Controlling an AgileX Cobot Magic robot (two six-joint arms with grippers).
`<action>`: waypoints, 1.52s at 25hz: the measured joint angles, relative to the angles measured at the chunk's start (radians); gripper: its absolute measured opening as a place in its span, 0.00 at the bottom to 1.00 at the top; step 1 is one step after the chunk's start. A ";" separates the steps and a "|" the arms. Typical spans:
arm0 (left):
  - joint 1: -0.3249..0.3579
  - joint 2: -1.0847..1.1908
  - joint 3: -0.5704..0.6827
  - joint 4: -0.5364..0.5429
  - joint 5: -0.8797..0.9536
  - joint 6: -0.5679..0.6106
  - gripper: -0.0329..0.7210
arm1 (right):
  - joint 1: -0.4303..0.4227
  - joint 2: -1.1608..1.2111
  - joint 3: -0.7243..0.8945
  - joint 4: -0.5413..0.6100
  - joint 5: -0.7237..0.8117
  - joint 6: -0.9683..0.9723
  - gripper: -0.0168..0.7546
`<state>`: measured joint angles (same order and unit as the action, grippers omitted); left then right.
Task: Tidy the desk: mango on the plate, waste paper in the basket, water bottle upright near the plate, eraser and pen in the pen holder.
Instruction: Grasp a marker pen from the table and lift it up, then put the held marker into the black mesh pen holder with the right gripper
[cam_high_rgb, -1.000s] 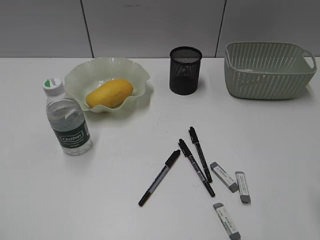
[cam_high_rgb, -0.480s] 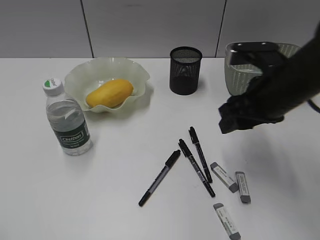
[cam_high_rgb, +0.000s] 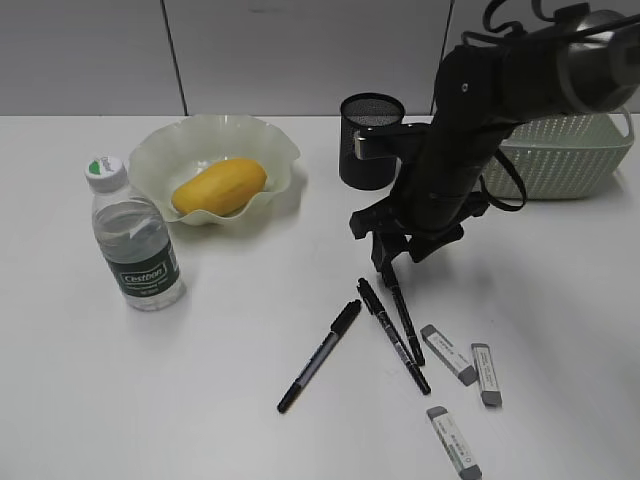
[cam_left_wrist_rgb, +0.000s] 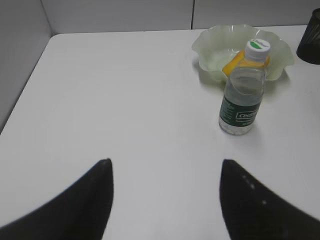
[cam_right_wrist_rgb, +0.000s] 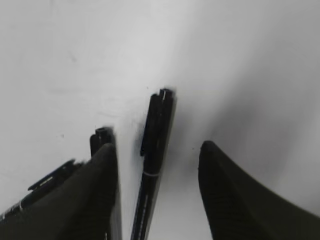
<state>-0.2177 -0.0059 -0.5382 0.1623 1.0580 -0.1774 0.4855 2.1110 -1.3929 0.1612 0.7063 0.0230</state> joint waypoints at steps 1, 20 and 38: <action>0.000 0.000 0.000 0.000 0.000 0.000 0.71 | 0.005 0.011 -0.012 -0.013 0.001 0.014 0.56; 0.000 0.000 0.000 0.000 0.000 0.000 0.71 | 0.021 0.078 -0.044 -0.074 -0.006 0.071 0.17; 0.000 0.000 0.000 0.000 0.000 0.000 0.71 | -0.071 -0.168 0.253 -0.125 -1.590 -0.052 0.17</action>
<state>-0.2177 -0.0059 -0.5382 0.1623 1.0580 -0.1774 0.4147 1.9431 -1.1398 0.0361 -0.8840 -0.0286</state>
